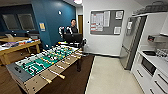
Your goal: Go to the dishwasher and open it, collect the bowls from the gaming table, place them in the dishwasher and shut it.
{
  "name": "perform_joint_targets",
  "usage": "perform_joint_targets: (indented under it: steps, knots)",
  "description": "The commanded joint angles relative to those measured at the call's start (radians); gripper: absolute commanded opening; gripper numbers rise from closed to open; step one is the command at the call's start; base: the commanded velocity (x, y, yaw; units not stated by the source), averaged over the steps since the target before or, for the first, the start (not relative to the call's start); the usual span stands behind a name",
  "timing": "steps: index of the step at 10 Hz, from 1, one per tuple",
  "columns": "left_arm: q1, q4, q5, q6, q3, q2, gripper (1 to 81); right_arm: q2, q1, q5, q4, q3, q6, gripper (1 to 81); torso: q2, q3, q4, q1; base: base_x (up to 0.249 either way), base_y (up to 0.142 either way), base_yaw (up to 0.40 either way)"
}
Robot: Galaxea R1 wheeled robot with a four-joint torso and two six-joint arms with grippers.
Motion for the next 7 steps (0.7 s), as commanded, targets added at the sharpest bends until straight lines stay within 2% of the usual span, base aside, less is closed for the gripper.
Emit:
perform_joint_targets:
  steps: [1,7]
  knots:
    - [-0.037,0.001,0.048,0.002,-0.004,-0.022,81.1,0.014,0.058,-0.059,-0.015,0.011,0.000,81.1,0.000,0.000,0.000,0.000,0.000,0.000,0.303]
    - [-0.037,0.004,0.048,0.004,-0.004,-0.022,81.1,0.007,0.056,-0.059,-0.009,0.019,0.000,81.1,0.000,0.000,0.000,0.000,0.000,0.000,0.303]
